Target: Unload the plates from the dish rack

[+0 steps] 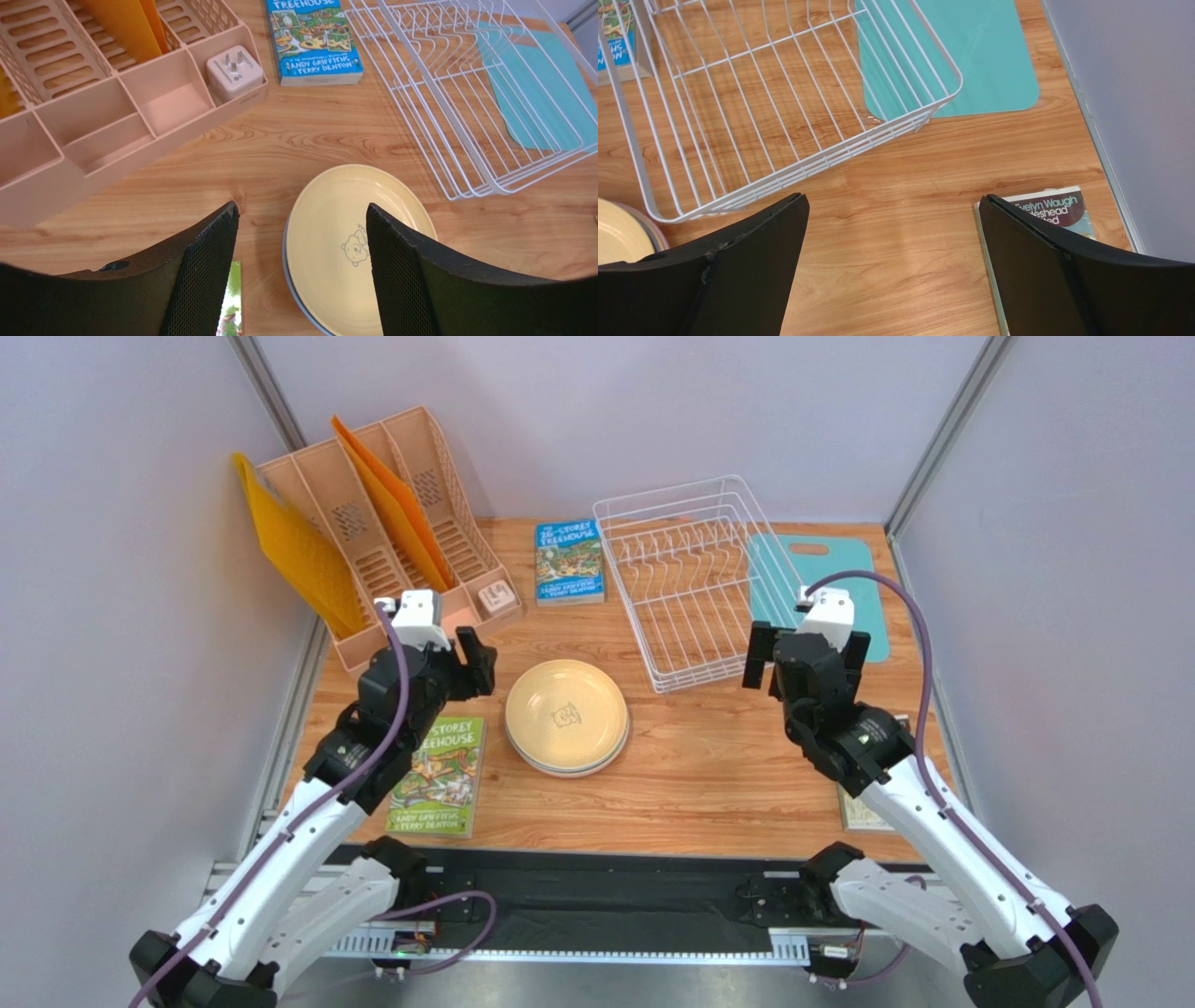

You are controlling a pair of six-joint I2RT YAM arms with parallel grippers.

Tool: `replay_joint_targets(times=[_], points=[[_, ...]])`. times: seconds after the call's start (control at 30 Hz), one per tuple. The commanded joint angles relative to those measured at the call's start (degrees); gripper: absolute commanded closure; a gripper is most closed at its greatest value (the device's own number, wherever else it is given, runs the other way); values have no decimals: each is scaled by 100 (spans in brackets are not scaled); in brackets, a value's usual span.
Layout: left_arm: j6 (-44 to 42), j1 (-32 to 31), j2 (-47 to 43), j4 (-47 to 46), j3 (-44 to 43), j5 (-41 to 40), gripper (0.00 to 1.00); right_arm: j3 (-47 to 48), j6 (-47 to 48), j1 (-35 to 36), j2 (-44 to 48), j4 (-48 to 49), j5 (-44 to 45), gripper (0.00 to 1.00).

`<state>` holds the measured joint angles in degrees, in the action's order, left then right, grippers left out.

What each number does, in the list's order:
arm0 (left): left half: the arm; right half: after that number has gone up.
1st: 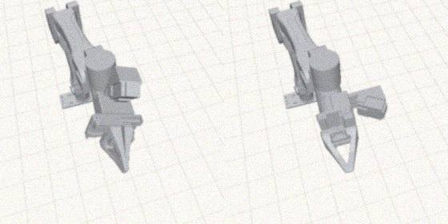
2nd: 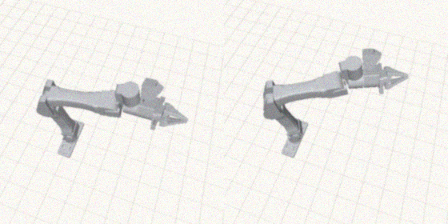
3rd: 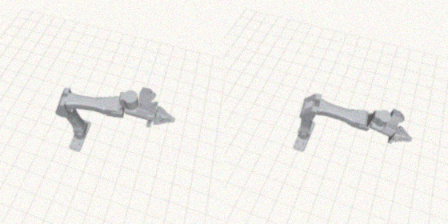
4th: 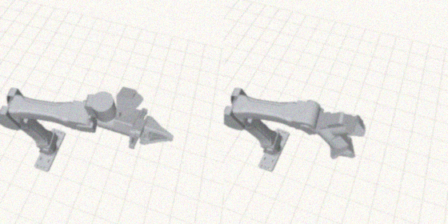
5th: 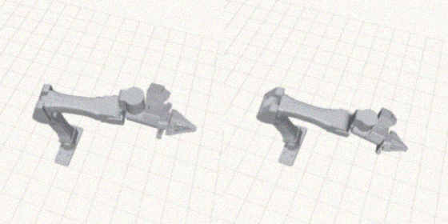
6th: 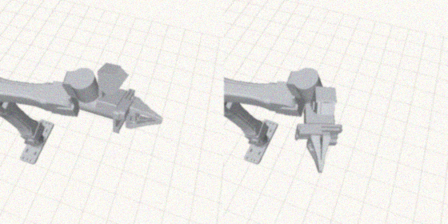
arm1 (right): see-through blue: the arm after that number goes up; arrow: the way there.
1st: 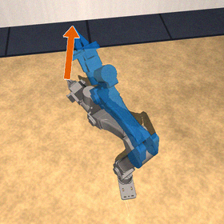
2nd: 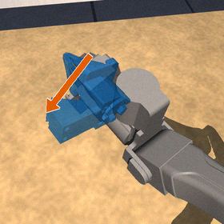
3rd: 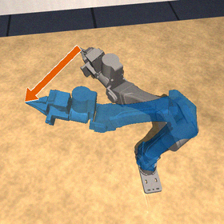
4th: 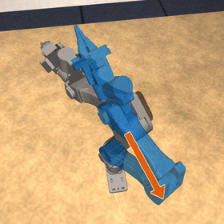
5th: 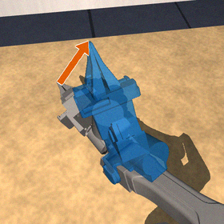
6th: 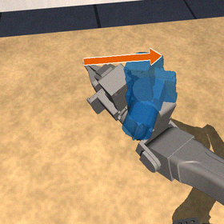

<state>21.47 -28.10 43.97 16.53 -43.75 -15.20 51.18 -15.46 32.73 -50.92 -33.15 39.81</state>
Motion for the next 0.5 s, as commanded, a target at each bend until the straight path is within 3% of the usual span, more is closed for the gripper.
replay_joint_targets(times=[0.0,0.17,0.47], points=[[-328,-3,-46,17,-126,-255,27,-19,342,-232,100,843,194,0],[-548,-3,51,-45,-160,-492,27,-319,694,-346,-32,1591,211,0],[-662,-3,-64,-124,-213,-633,27,-249,650,-548,-112,1653,114,0]])
